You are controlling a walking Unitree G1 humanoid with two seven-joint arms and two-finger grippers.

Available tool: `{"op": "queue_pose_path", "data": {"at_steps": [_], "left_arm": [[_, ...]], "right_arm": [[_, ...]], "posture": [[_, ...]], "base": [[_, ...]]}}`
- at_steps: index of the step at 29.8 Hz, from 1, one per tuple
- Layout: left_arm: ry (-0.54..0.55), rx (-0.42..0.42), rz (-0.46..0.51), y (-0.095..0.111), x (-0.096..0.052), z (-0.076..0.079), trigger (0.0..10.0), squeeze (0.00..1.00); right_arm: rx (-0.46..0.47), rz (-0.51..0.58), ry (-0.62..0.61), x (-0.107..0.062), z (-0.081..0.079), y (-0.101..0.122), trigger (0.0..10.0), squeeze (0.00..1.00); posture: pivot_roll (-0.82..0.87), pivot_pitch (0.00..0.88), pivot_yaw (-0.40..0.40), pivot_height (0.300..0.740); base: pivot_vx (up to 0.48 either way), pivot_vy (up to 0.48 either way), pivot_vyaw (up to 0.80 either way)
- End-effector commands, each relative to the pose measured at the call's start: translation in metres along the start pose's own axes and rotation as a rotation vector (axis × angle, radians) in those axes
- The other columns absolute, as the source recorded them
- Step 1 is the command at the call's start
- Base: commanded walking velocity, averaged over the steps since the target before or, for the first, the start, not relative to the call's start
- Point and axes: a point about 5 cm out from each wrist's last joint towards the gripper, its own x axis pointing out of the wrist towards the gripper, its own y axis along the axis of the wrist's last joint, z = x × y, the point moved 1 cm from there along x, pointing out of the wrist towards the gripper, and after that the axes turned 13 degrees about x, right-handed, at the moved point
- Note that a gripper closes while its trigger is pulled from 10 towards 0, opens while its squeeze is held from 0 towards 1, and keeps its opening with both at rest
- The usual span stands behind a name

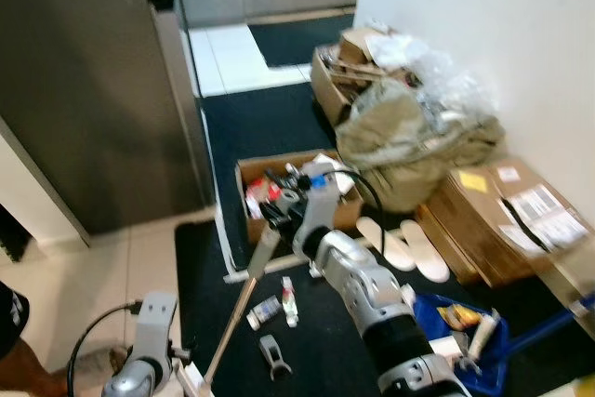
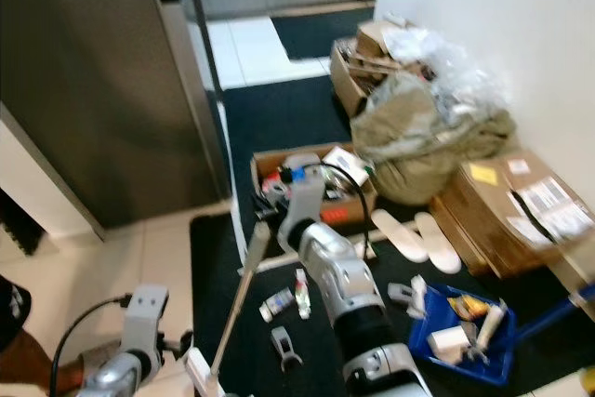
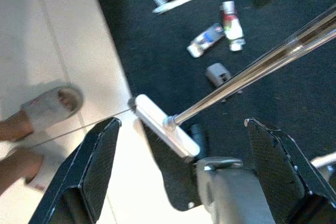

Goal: Sweep floor

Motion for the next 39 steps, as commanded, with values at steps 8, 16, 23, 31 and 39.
{"op": "queue_pose_path", "data": {"at_steps": [8, 16, 23, 31, 39], "left_arm": [[-0.014, 0.035, -0.009, -0.007, -0.003, 0.002, 10.0, 0.00], [-0.030, 0.059, -0.012, -0.014, -0.006, 0.002, 10.0, 0.00], [-0.045, 0.082, -0.015, -0.021, -0.010, 0.002, 10.0, 0.00], [-0.064, 0.112, 0.001, -0.028, -0.015, 0.002, 10.0, 0.00], [-0.073, 0.130, 0.010, -0.031, -0.018, 0.000, 10.0, 0.00]], "right_arm": [[0.067, 0.065, -0.234, 0.004, 0.006, -0.012, 10.0, 0.00], [0.195, 0.139, -0.242, 0.002, 0.006, -0.019, 10.0, 0.00], [0.234, 0.222, -0.291, 0.000, 0.010, -0.017, 10.0, 0.00], [0.086, 0.526, -0.439, -0.009, 0.017, 0.012, 10.0, 0.00], [-0.008, 0.570, -0.453, -0.010, 0.019, 0.017, 10.0, 0.00]], "posture": [[-0.04, 0.118, 0.037, 0.740], [-0.02, 0.152, 0.045, 0.740], [-0.01, 0.198, 0.052, 0.740], [0.02, 0.260, 0.067, 0.740], [0.04, 0.282, 0.076, 0.740]], "base": [[0.000, 0.000, 0.00], [0.000, 0.000, 0.00], [0.000, 0.000, 0.00], [0.000, 0.000, 0.00], [0.000, 0.000, 0.00]]}}
